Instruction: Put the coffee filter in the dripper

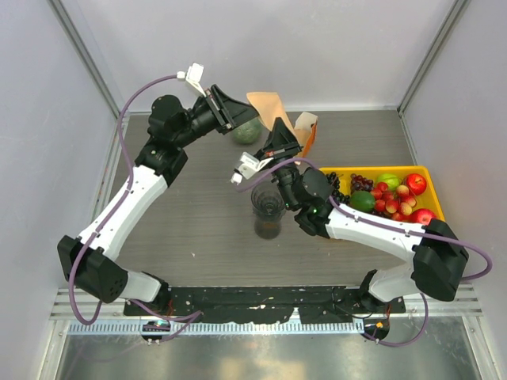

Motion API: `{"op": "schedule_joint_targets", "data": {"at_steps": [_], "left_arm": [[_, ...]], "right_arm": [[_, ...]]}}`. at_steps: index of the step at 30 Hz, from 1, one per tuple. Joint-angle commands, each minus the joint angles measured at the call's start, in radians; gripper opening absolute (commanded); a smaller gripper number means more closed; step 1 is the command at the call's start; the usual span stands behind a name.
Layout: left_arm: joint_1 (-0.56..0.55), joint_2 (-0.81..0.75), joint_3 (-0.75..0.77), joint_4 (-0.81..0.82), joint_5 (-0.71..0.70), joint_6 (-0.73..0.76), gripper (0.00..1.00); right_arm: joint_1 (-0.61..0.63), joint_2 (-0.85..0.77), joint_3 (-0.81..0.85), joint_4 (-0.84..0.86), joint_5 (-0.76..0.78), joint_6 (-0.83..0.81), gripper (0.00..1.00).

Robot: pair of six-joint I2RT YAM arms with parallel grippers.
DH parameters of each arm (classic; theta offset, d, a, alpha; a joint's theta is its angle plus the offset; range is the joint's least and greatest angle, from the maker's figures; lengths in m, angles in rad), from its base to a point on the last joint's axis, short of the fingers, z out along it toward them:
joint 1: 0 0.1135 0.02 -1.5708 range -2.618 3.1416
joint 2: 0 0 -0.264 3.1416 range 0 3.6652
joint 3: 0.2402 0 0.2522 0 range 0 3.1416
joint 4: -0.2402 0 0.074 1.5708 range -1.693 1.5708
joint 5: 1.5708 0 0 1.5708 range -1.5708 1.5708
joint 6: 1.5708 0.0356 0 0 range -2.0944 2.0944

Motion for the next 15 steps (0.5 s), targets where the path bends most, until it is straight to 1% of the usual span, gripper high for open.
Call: {"op": "schedule_joint_targets", "data": {"at_steps": [1, 6, 8, 9, 10, 11, 12, 13, 15], "left_arm": [[-0.006, -0.022, -0.009, 0.034, -0.005, -0.012, 0.31], [-0.006, -0.031, -0.026, 0.08, 0.009, -0.011, 0.3], [-0.006, -0.03, -0.027, 0.077, 0.006, -0.009, 0.22], [-0.006, -0.031, -0.029, 0.077, 0.004, -0.008, 0.16], [-0.006, -0.028, -0.029, 0.074, 0.003, -0.006, 0.07], [-0.004, -0.028, -0.029, 0.068, 0.003, -0.003, 0.0], [-0.001, -0.03, -0.027, 0.065, 0.001, 0.005, 0.0], [0.005, -0.028, -0.024, 0.057, -0.002, 0.014, 0.0], [0.019, -0.027, -0.012, 0.036, -0.007, 0.04, 0.0]], "right_arm": [[0.007, 0.007, 0.029, 0.056, 0.009, -0.016, 0.05], [0.007, 0.004, 0.024, 0.055, 0.007, -0.012, 0.05], [0.009, 0.001, 0.024, 0.055, 0.006, -0.012, 0.05], [0.009, 0.003, 0.026, 0.055, 0.009, -0.008, 0.05], [0.007, -0.002, 0.029, 0.049, 0.01, -0.003, 0.05], [0.007, -0.004, 0.035, 0.04, 0.023, 0.018, 0.08], [0.009, -0.013, 0.043, 0.011, 0.032, 0.038, 0.15], [0.007, -0.023, 0.047, -0.006, 0.041, 0.079, 0.2], [0.007, -0.057, 0.031, -0.052, 0.034, 0.133, 0.47]]}}
